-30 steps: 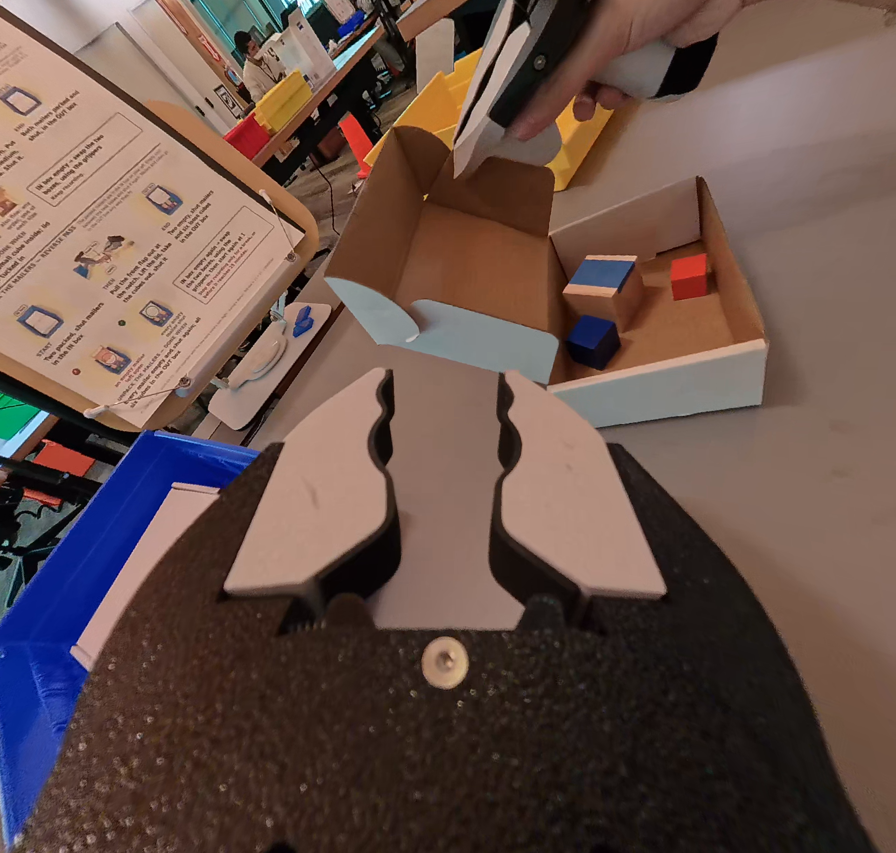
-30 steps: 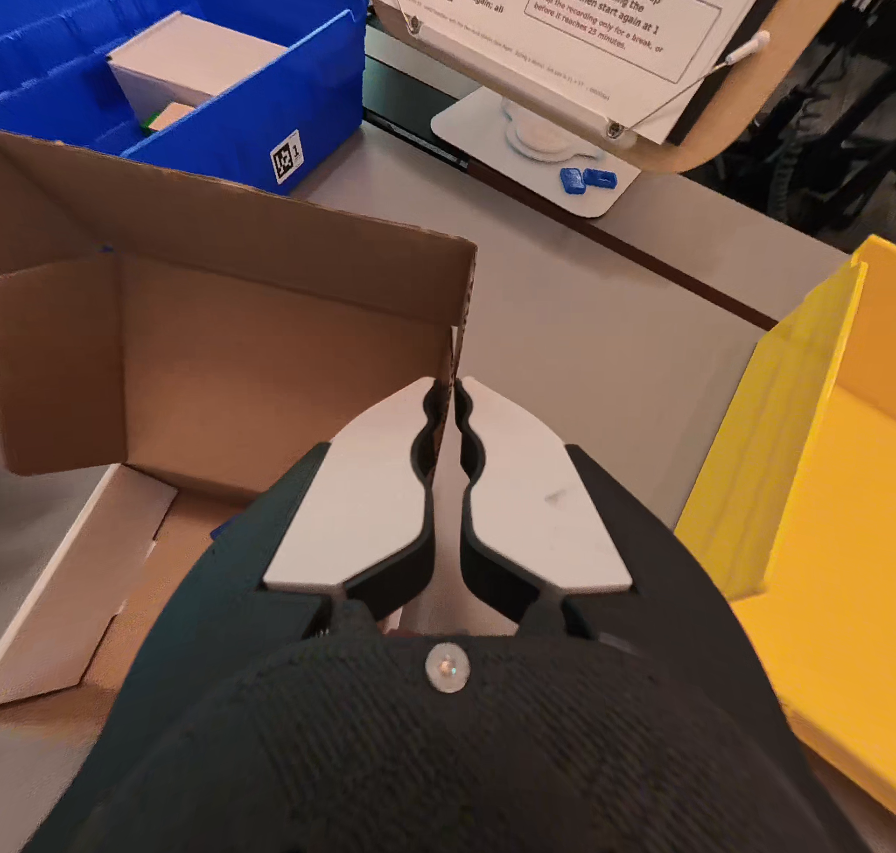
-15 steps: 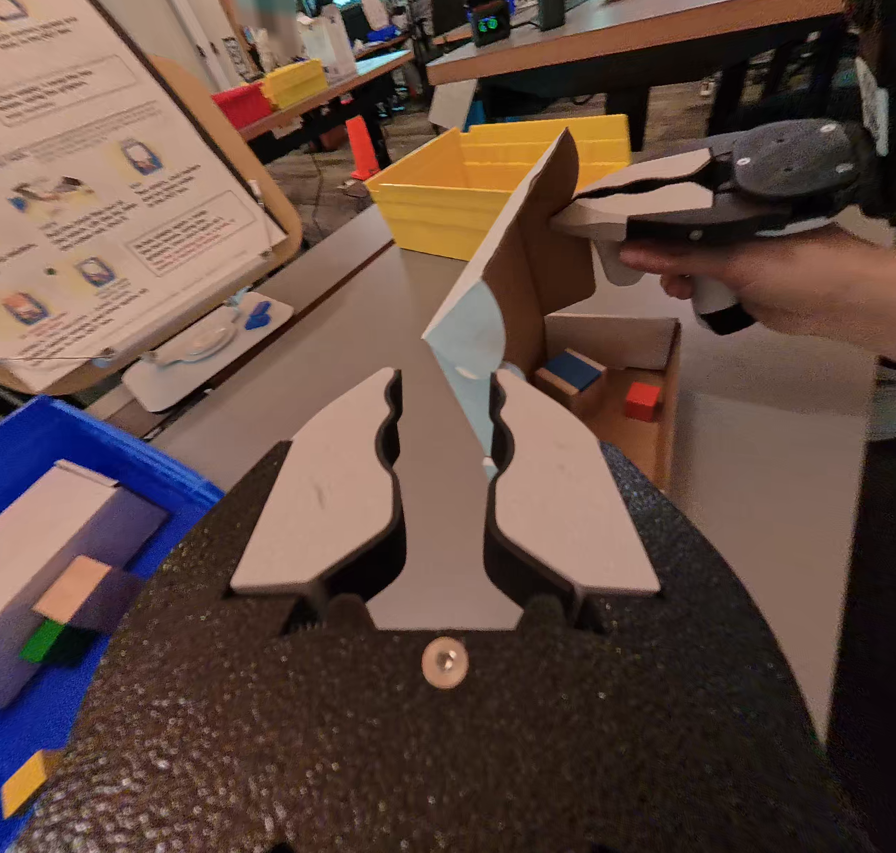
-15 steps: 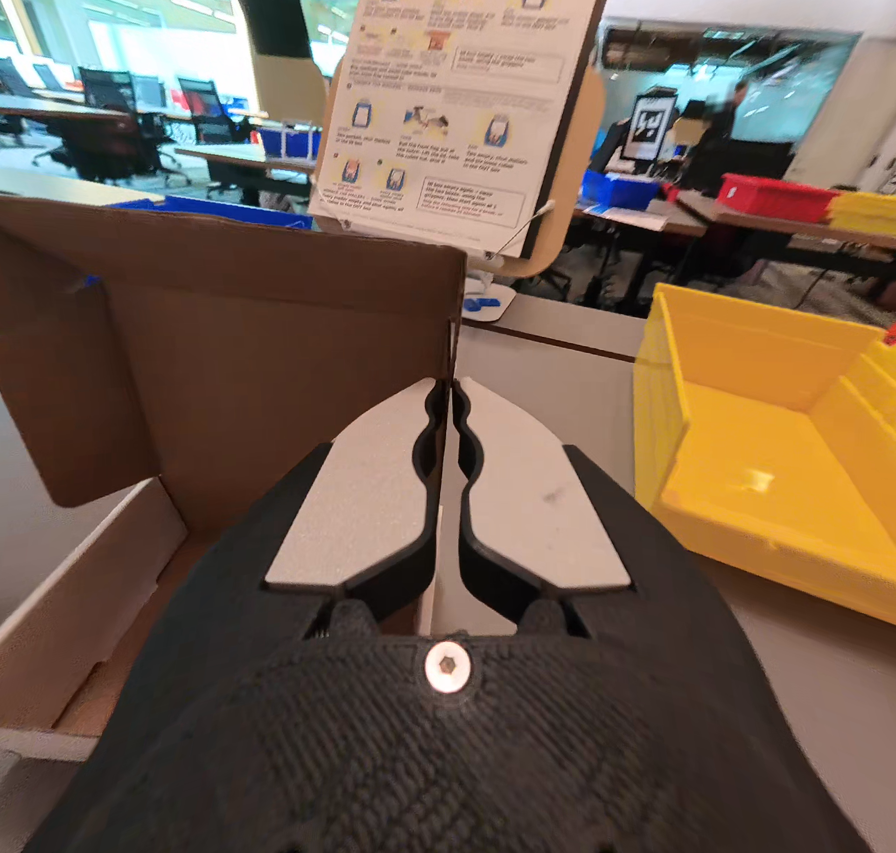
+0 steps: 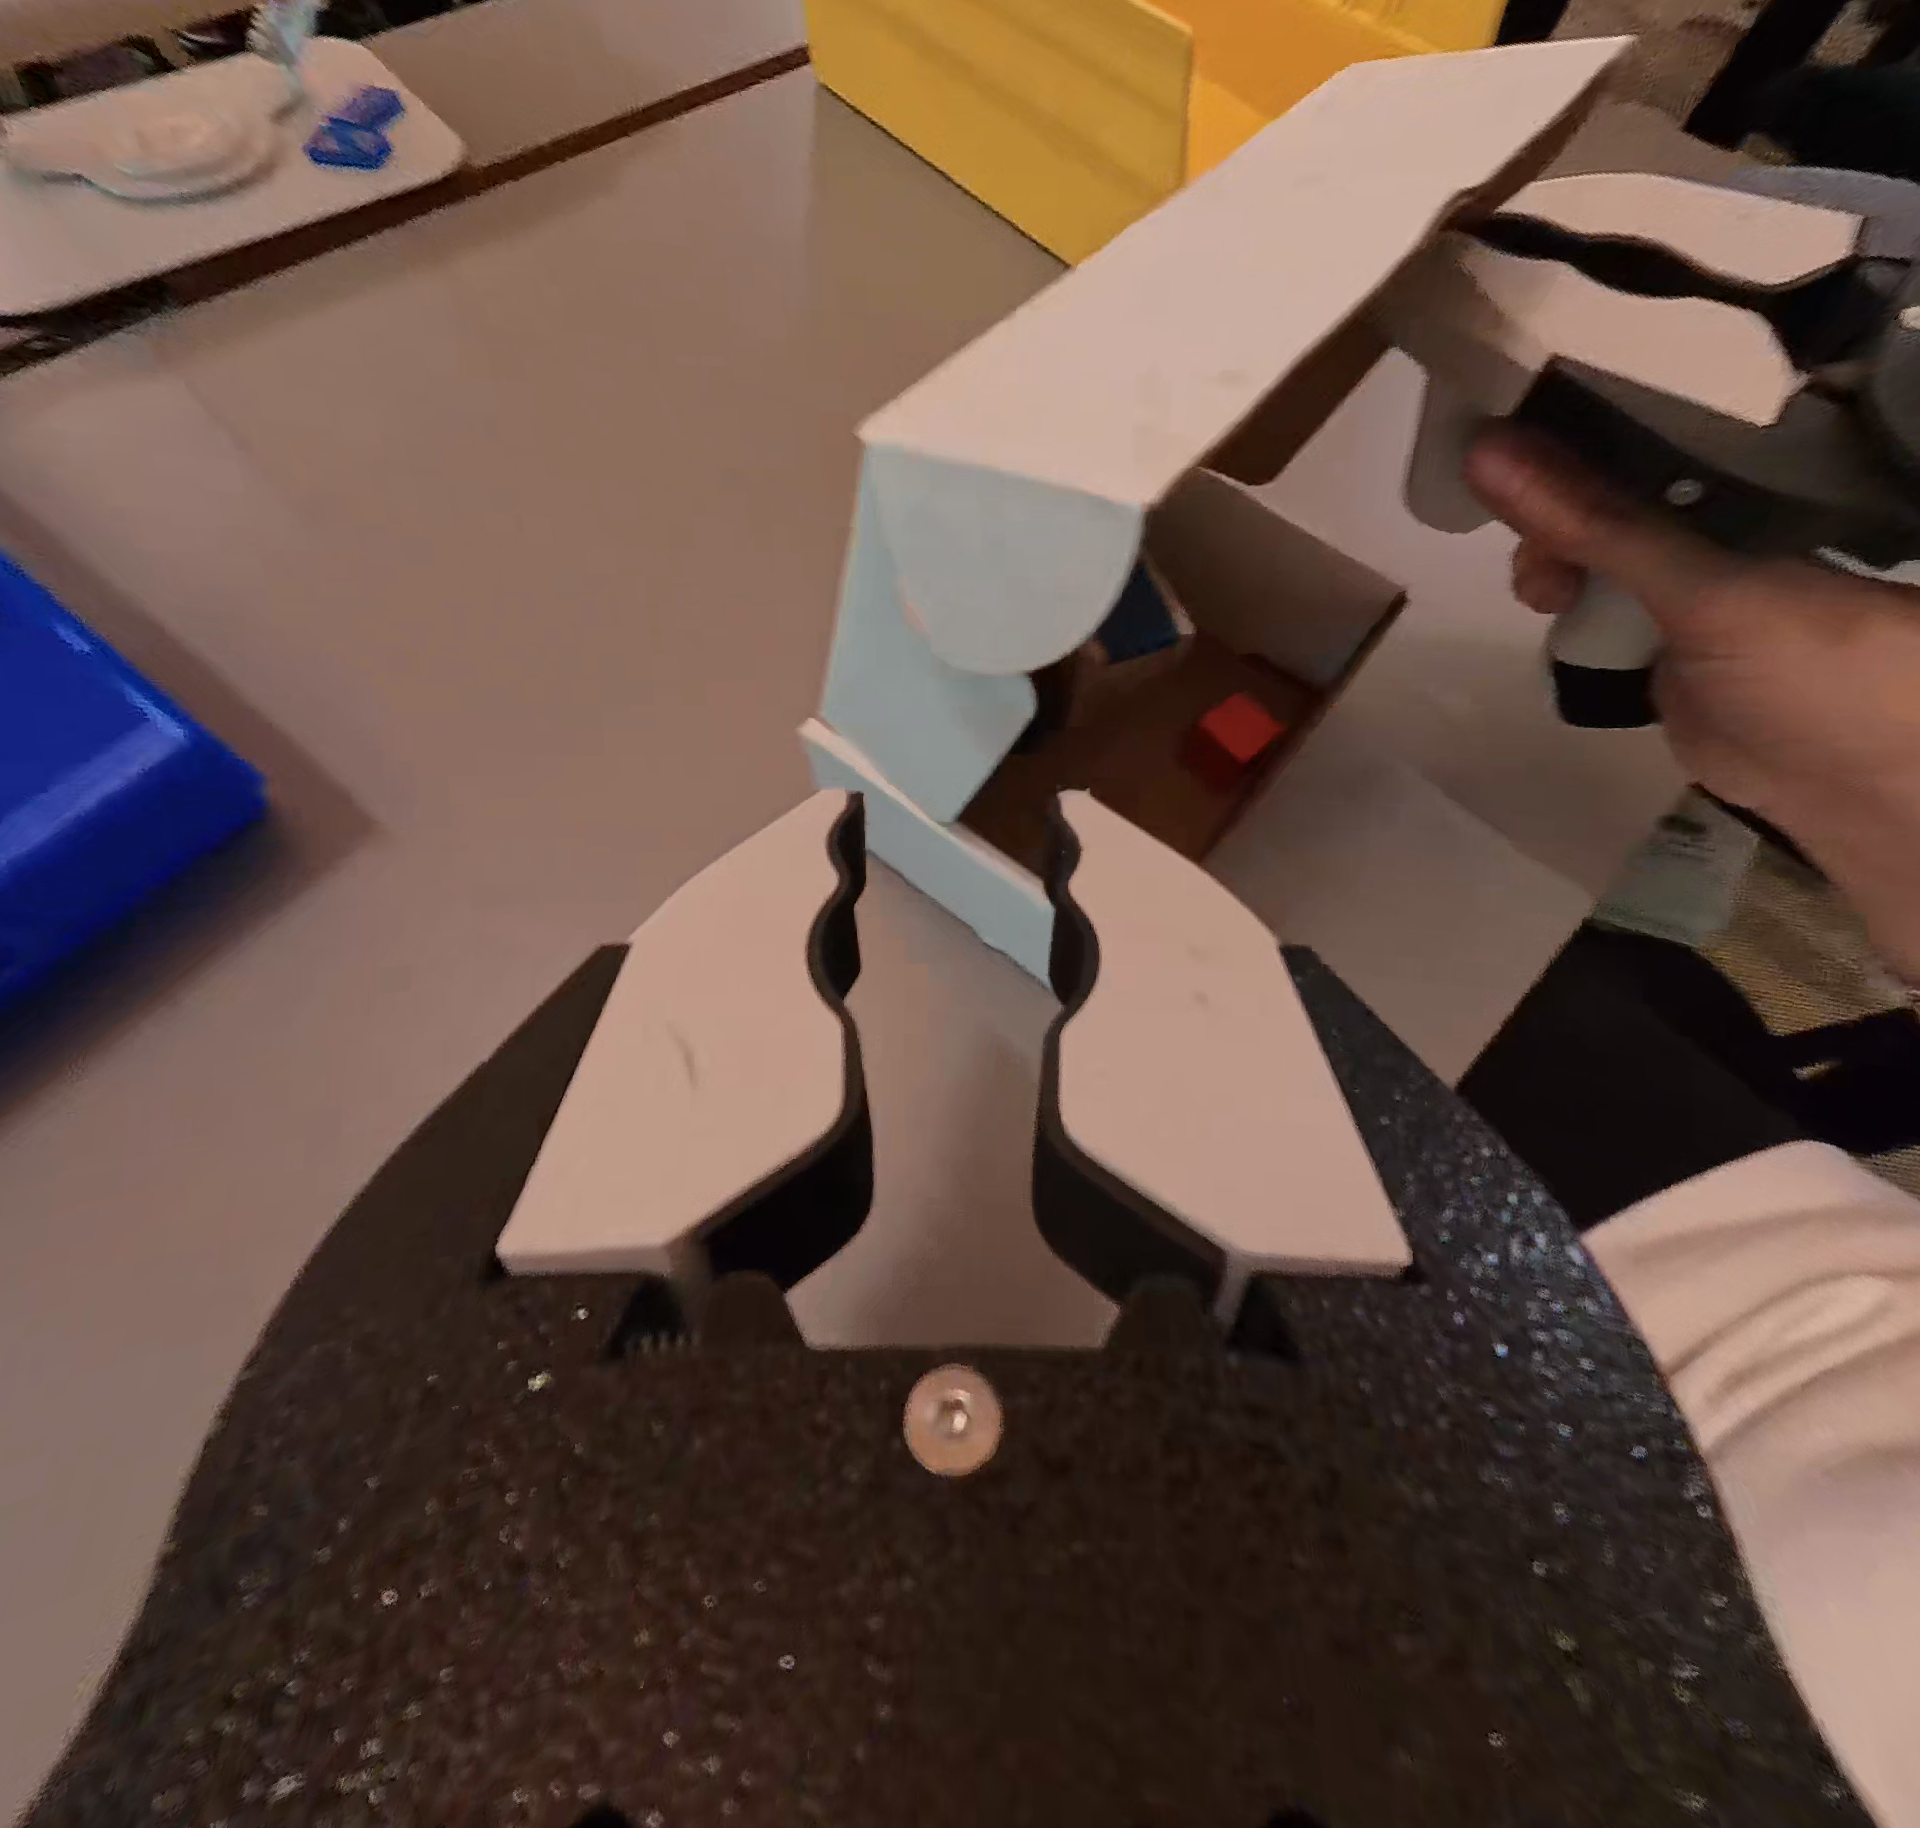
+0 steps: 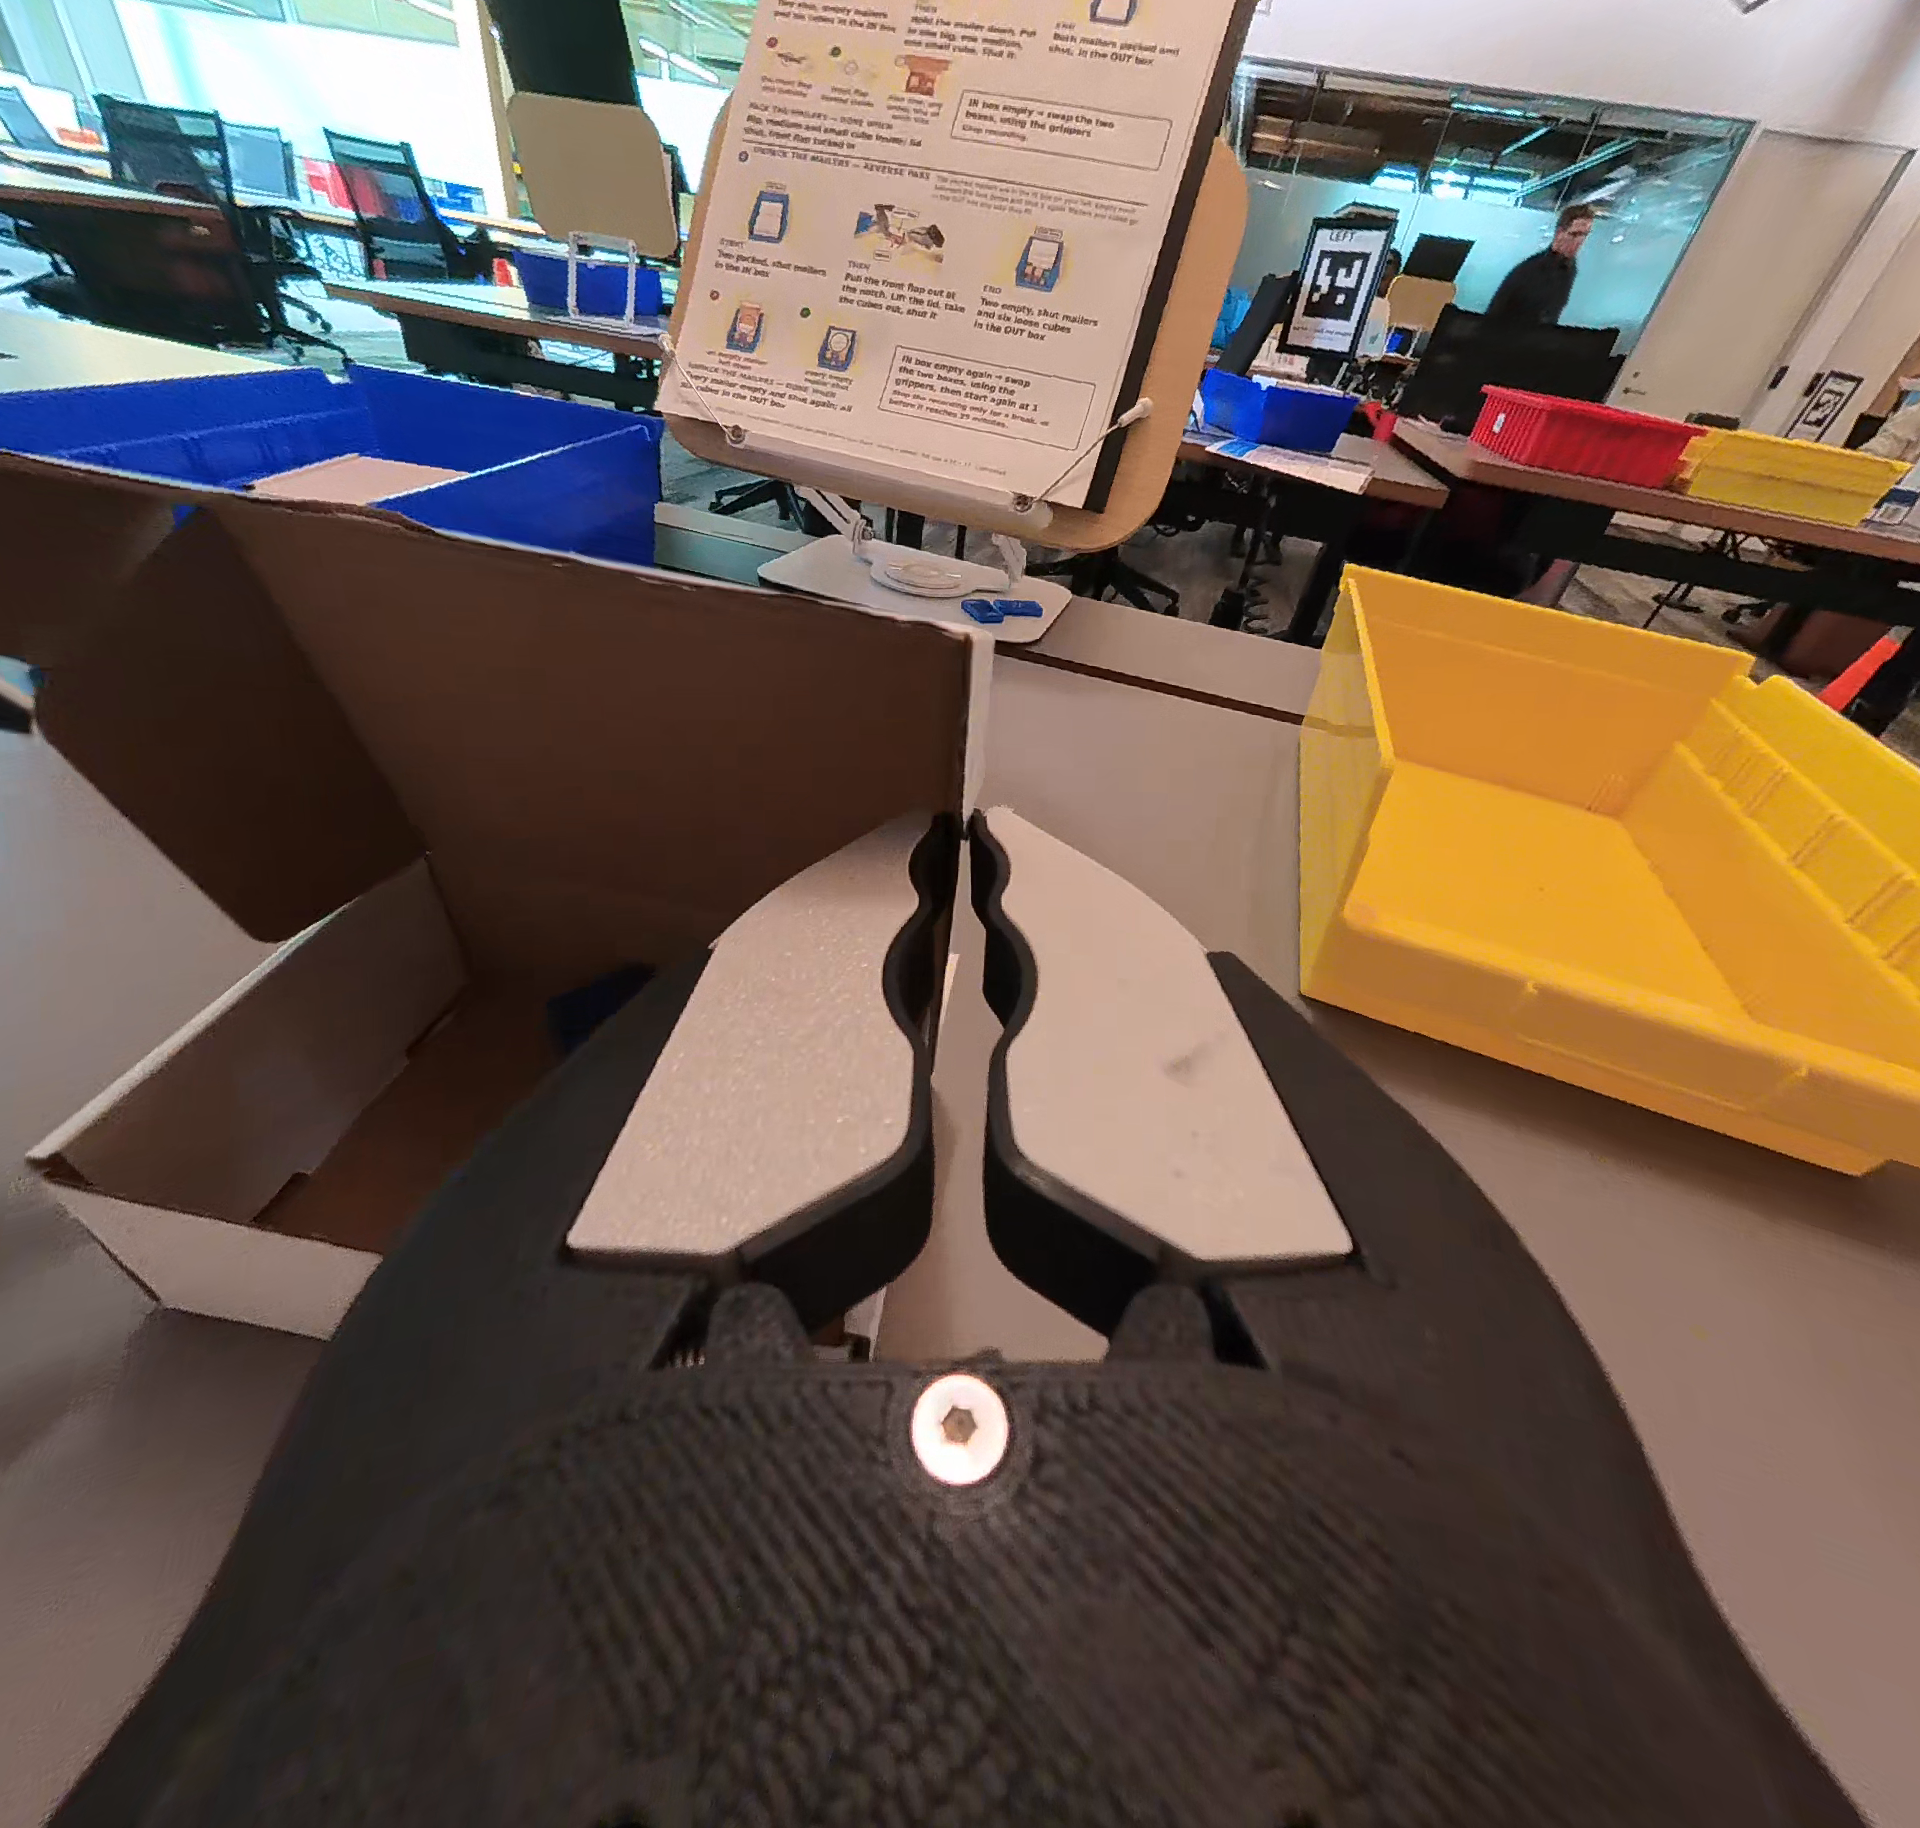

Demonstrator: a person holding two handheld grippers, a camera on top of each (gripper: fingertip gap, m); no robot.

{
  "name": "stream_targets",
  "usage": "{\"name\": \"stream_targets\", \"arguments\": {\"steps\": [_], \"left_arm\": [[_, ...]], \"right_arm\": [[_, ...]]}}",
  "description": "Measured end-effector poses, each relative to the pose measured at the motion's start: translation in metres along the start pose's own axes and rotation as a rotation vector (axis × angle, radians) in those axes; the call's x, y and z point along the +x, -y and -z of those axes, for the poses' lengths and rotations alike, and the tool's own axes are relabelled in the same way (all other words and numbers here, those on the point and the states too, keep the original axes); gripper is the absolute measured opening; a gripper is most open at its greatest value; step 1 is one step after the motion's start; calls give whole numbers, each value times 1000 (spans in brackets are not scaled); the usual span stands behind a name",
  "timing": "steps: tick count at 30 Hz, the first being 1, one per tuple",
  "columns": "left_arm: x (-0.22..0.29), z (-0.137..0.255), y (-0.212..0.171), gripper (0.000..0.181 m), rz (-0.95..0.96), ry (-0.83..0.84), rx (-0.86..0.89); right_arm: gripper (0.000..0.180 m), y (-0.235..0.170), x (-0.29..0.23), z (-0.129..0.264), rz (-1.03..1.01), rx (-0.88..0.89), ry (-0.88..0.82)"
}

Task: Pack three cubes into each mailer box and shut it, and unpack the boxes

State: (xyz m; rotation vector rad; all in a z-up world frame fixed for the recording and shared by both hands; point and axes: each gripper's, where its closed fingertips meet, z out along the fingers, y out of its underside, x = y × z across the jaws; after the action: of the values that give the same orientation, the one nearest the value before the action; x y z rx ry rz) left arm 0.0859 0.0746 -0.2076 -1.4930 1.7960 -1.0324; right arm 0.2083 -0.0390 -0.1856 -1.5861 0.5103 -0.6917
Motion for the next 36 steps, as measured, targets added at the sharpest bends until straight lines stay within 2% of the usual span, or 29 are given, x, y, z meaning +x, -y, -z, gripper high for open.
{"name": "stream_targets", "arguments": {"steps": [6, 10, 18, 30, 36], "left_arm": [[15, -16, 10, 27, 29, 26, 69], [1, -17, 13, 9, -14, 190, 103], [-6, -24, 14, 7, -21, 319, 185], [4, -31, -24, 6, 41, 257, 184], [1, -38, -35, 6, 45, 224, 162]], "right_arm": [[4, 0, -6, 4, 25, -4, -9], [4, -1, -10, 9, 72, -13, -20], [7, -2, -23, 12, 6, -8, -1], [8, -38, -37, 36, 231, -112, 4], [9, -52, -38, 31, 292, -171, 18]]}}
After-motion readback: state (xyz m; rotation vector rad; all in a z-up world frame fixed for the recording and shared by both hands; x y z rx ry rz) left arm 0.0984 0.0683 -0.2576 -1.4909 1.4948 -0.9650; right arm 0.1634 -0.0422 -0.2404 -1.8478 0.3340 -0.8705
